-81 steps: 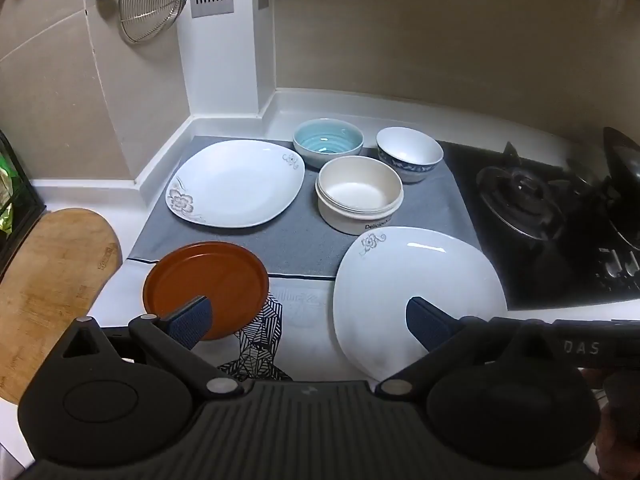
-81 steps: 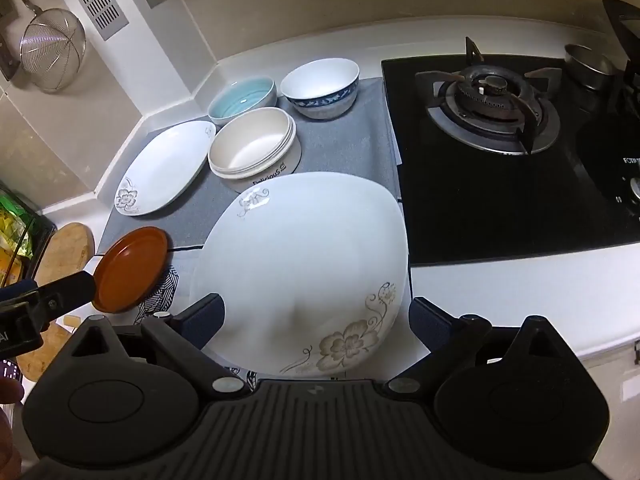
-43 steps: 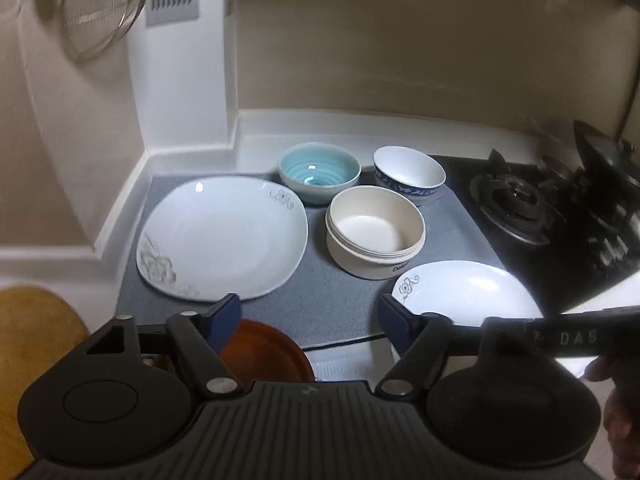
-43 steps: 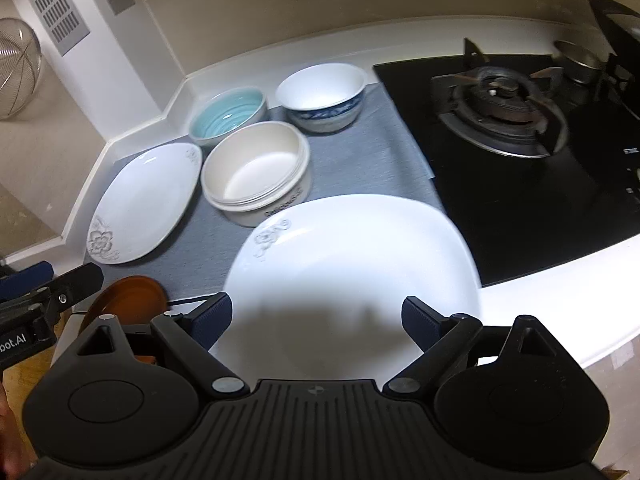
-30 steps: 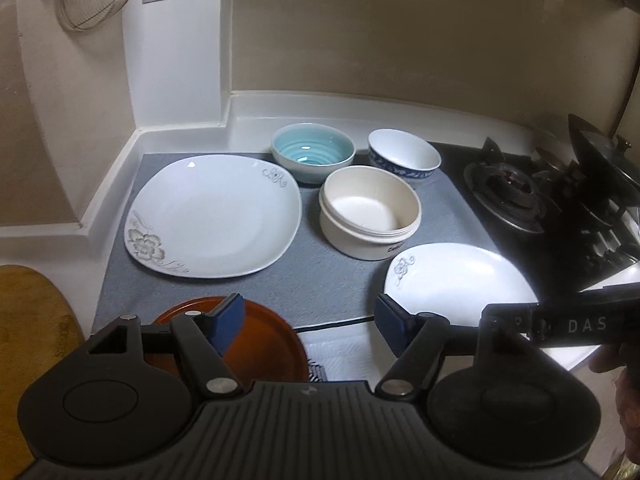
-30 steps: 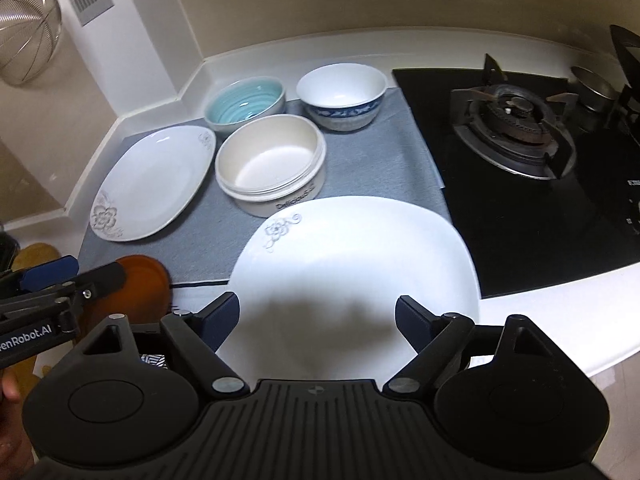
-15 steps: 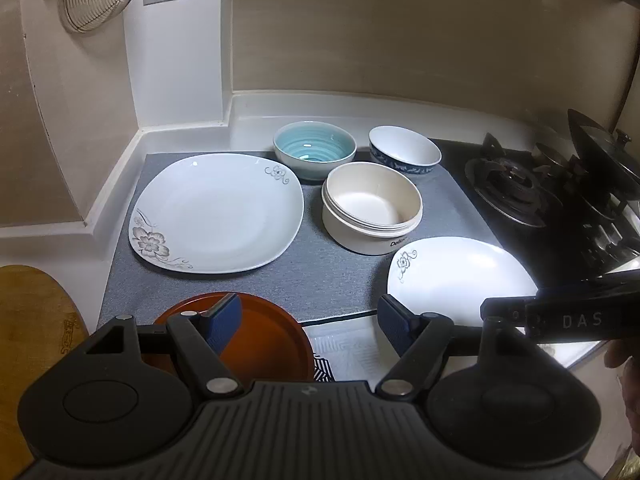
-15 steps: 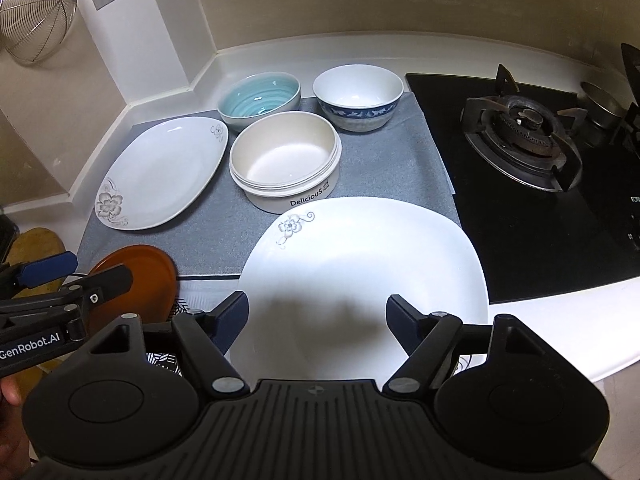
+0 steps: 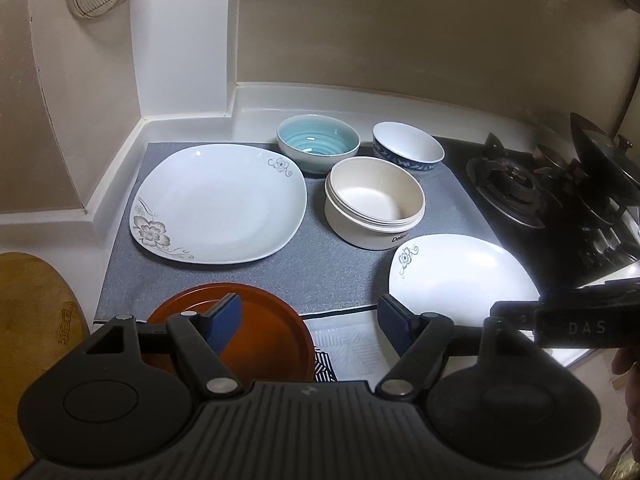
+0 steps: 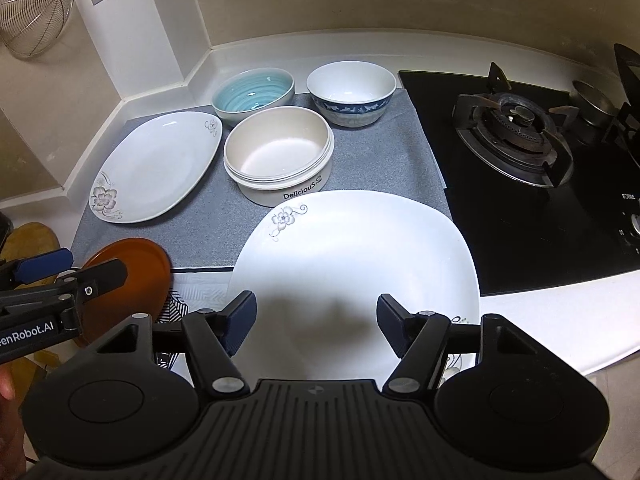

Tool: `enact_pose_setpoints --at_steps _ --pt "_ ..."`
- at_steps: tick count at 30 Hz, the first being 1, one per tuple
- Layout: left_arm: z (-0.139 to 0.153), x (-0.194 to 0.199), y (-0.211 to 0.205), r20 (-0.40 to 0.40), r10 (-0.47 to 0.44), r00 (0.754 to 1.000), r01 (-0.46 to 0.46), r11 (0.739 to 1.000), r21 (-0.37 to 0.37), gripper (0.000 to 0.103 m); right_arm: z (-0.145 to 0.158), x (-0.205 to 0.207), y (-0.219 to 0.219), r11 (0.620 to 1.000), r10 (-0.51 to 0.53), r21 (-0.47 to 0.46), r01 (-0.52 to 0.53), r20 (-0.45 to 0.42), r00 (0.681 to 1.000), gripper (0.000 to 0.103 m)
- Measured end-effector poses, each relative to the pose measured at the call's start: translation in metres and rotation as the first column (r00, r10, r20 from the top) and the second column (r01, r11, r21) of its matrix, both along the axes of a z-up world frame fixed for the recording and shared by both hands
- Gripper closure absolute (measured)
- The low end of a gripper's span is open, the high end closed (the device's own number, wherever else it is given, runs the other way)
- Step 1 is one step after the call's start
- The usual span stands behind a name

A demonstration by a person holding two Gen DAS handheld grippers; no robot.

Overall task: Organize plates and bowls
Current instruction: 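Move the left tool toward the terracotta-orange plate on the counter, then close the left tool fingers on the orange plate's rim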

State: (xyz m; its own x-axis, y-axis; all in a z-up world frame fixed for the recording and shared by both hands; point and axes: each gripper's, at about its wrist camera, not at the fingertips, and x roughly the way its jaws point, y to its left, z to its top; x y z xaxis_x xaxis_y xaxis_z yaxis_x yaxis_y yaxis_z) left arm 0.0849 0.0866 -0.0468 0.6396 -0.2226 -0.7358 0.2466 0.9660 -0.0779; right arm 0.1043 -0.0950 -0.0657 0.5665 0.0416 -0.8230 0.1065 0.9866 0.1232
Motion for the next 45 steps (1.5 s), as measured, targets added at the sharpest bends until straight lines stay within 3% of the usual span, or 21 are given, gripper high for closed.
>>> enact_pose_setpoints --at_steps 23,25,30,35,39,43,44,45 --pt "-0.002 0.001 0.011 -0.012 0.019 1.0 -0.019 1.0 -0.016 0.024 0.005 0.003 0.007 1.0 0.019 -0.016 -0.019 0.001 1.0 0.034" --pt "-0.006 0.001 0.018 -0.02 0.037 0.999 -0.037 0.999 -0.02 0.03 0.006 0.005 0.009 0.999 0.026 -0.019 -0.026 0.001 1.0 0.034" --pt "-0.021 0.001 0.048 -0.052 0.11 0.993 -0.111 0.994 -0.006 0.076 0.006 0.008 0.015 0.999 0.042 -0.021 -0.042 0.004 0.999 0.045" --pt "-0.04 0.0 0.085 -0.072 0.233 0.97 -0.232 0.972 0.024 0.076 0.006 0.012 0.024 0.997 0.071 -0.023 -0.071 0.004 0.997 0.062" --pt "-0.055 0.006 0.106 -0.102 0.303 0.947 -0.302 0.953 0.024 0.075 0.007 0.016 0.038 0.992 0.125 -0.022 -0.124 0.009 0.992 0.062" --pt "-0.065 0.009 0.109 -0.125 0.289 0.949 -0.288 0.957 0.028 0.075 0.009 0.023 0.055 0.984 0.177 -0.029 -0.177 0.008 0.984 0.062" --pt "-0.066 0.009 0.109 -0.13 0.283 0.95 -0.282 0.959 0.022 0.077 0.009 0.025 0.059 0.983 0.184 -0.03 -0.184 0.006 0.983 0.062" --pt "-0.066 0.009 0.109 -0.131 0.272 0.953 -0.272 0.962 0.015 0.087 0.009 0.027 0.062 0.982 0.189 -0.03 -0.189 0.005 0.982 0.062"
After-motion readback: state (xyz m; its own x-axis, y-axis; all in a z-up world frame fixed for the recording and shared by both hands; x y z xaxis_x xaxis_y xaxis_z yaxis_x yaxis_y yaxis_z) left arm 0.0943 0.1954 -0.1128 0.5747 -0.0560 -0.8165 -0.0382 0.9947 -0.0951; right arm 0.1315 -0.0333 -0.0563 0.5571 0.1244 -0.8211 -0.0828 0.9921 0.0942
